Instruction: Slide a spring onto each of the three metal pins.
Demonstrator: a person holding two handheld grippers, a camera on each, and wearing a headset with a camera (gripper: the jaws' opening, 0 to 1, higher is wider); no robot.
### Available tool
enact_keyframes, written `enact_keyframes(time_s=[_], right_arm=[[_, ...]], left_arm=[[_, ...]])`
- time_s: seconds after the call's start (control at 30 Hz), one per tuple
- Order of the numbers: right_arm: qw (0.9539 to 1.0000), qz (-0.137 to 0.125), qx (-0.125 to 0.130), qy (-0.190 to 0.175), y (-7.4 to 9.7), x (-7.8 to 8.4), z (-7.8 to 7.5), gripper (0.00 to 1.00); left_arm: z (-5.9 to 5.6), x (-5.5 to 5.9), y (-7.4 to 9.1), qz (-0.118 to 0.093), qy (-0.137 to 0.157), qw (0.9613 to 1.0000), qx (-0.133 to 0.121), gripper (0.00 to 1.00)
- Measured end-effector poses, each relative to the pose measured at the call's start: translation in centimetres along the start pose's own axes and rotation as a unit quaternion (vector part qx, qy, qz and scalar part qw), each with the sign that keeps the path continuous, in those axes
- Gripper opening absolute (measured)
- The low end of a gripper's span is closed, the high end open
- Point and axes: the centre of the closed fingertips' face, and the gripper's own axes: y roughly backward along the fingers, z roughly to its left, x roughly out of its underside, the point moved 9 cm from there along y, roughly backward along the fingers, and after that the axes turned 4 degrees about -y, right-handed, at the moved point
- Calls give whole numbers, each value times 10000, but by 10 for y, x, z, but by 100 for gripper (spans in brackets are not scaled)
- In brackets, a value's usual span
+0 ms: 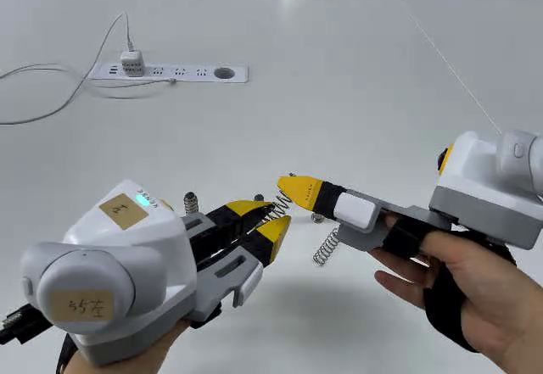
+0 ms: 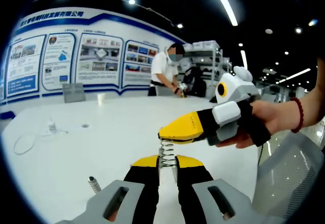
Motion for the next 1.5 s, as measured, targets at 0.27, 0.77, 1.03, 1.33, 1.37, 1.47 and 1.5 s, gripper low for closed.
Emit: enact_keyframes(time_s=[0.27, 0.77, 1.03, 1.33, 1.37, 1.47, 1.5], right_arm=[[9982, 32, 226, 552, -4, -4, -2, 11], [9885, 100, 433, 1442, -23, -8, -10, 11], [9846, 170, 502, 1665, -35, -10, -16, 11], [9803, 177, 610, 1870, -49, -11, -21, 11], [9792, 188, 648, 1913, -50, -11, -22, 11], [9770, 200, 705, 2003, -54, -11, -24, 11], [9759, 203, 724, 2050, -55, -11, -25, 11]], left_arm=[[2, 7, 0, 288, 25, 9996, -29, 22], [13, 17, 12, 781, -332, 9955, -421, 35], [22, 21, 17, 854, -209, 9942, -625, 43], [27, 24, 22, 900, -151, 9932, -721, 52], [28, 25, 22, 901, -157, 9931, -737, 53], [29, 25, 23, 890, -139, 9930, -768, 56], [29, 25, 23, 891, -142, 9929, -774, 57]])
